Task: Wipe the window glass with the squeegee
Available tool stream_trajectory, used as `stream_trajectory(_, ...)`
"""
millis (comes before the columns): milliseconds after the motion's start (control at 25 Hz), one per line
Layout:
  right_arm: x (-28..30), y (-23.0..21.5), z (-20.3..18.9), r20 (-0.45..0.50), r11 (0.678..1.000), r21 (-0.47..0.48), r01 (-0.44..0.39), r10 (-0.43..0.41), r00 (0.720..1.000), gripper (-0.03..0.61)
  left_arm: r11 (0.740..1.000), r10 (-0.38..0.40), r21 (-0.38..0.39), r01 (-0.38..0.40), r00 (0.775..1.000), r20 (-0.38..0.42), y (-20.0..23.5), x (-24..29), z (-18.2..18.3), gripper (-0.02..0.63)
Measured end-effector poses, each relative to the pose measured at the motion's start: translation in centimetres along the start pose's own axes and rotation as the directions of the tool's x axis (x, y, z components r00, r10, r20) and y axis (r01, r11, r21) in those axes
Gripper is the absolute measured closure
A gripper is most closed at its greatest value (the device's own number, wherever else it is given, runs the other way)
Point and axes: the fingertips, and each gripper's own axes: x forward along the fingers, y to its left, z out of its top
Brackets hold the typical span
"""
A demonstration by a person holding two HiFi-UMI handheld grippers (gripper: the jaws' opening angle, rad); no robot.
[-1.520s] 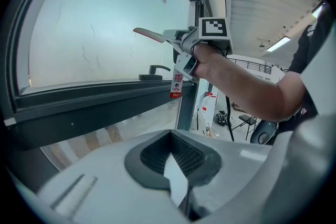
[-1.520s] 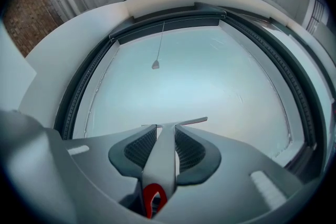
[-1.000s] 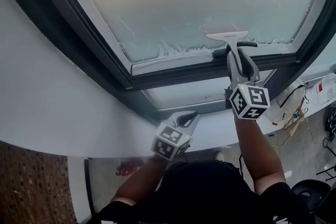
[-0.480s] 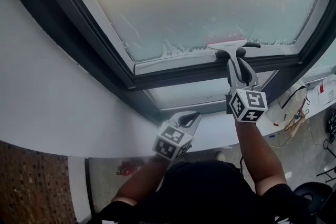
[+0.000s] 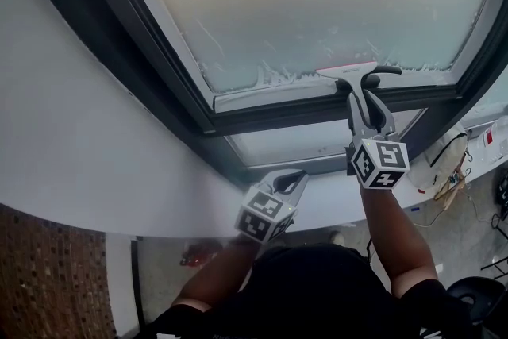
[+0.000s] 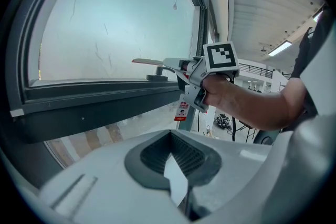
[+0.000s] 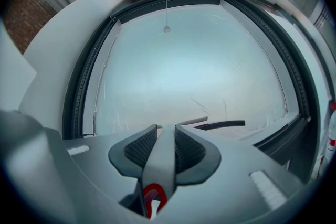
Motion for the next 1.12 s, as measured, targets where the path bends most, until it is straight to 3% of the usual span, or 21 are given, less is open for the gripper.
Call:
stream_trajectory(200,-0.3,3.3,2.8,0.062,0.999,0.004,-0.050,0.050,0.997,0.451,1.000,0.013,-0.001,-0.013,1.000,0.010,1.1,-1.3,-0.1,0.614)
stream_trajectory(360,-0.4,6.0,7.7,0.163,0.994,0.036,-0.102,0.095,0.982,0.451,0.999,0.032,0.003,-0.032,0.999,0.016,2.1,-2.5,-0.1,0.614)
stream_trajectory(600,0.2,10.6,16.2,0.331,0.987,-0.004,-0.160,0.152,0.931,0.452,0.998,0.054,0.016,-0.054,0.998,0.029,3.8,-4.3,0.5,0.614)
stream_trajectory(800,1.0,12.2,23.1,0.442,0.987,-0.014,-0.161,0.151,0.884,0.451,0.998,0.054,0.028,-0.055,0.998,0.031,4.2,-5.5,0.4,0.614)
stream_trajectory(1120,2.7,13.0,30.6,0.532,0.989,-0.037,-0.140,0.138,0.835,0.451,0.998,0.058,0.031,-0.059,0.998,0.035,4.3,-6.4,-0.1,0.614)
